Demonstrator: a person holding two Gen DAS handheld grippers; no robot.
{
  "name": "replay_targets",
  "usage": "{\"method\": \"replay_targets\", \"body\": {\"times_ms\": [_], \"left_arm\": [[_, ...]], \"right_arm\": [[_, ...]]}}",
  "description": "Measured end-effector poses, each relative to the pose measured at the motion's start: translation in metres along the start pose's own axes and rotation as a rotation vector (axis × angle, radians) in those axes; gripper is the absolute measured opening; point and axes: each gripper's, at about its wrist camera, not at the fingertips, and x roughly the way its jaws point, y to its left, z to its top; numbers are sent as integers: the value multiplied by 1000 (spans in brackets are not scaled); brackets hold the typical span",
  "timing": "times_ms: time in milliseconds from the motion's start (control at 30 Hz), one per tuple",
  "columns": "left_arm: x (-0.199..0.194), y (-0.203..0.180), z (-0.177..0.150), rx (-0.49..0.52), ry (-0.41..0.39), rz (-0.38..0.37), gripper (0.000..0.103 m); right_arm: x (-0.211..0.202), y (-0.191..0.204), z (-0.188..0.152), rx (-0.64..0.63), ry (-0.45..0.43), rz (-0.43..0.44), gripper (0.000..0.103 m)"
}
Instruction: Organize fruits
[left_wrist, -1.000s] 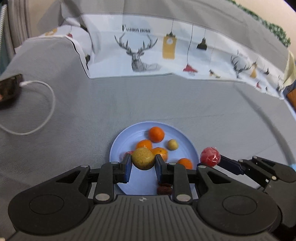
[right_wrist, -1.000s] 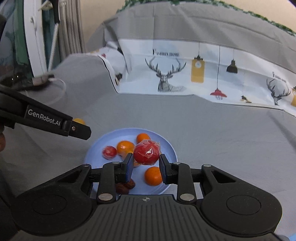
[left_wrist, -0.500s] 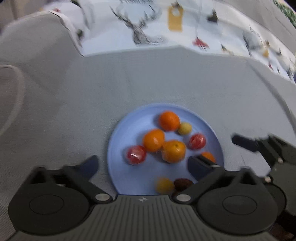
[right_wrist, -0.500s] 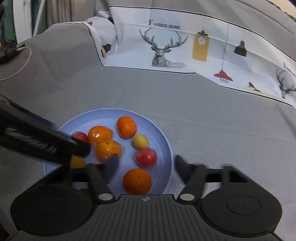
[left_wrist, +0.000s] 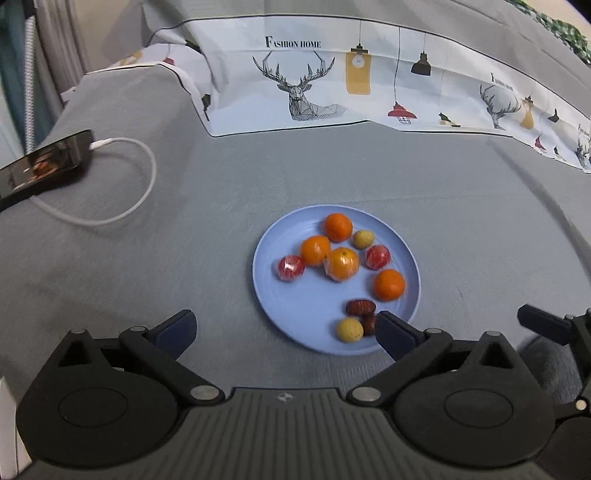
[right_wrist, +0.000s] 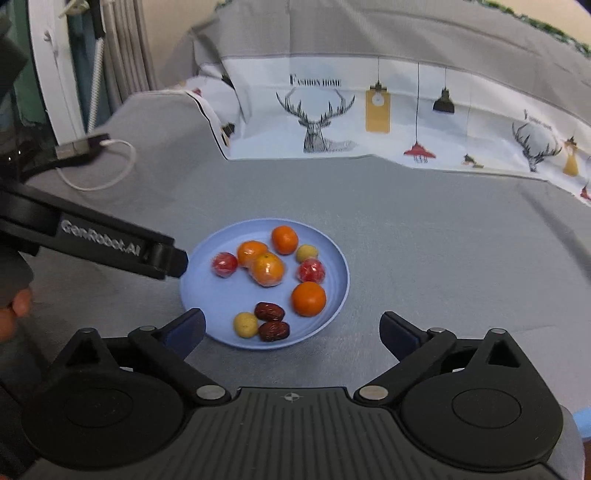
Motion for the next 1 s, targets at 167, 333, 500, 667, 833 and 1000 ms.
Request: {"method": "replay_targets", "body": {"times_ms": [167,333,500,667,833,1000], "left_arm": [[-26,-6,-19,18,-38,16,103],[-45,-10,-30,20,-63,17,103],[-53,-11,-36,21,-72,16,103],[-59,-13,-37,25,-79,26,103],[-61,-13,-36,24,-84,33,103],[-60,-15,-36,30,-80,41,103]], "right_arm": [[-26,4,-9,-5,-36,-26,102],[-45,5,-16,-4,-70,-51,102],[-58,6,-19,-2,-96,-66,102],[-64,7,-18,-9,-112,-67,102],[-66,10,-18,-19,-121,-65,102],[-65,9,-17,-10,-117,-72,102]]}}
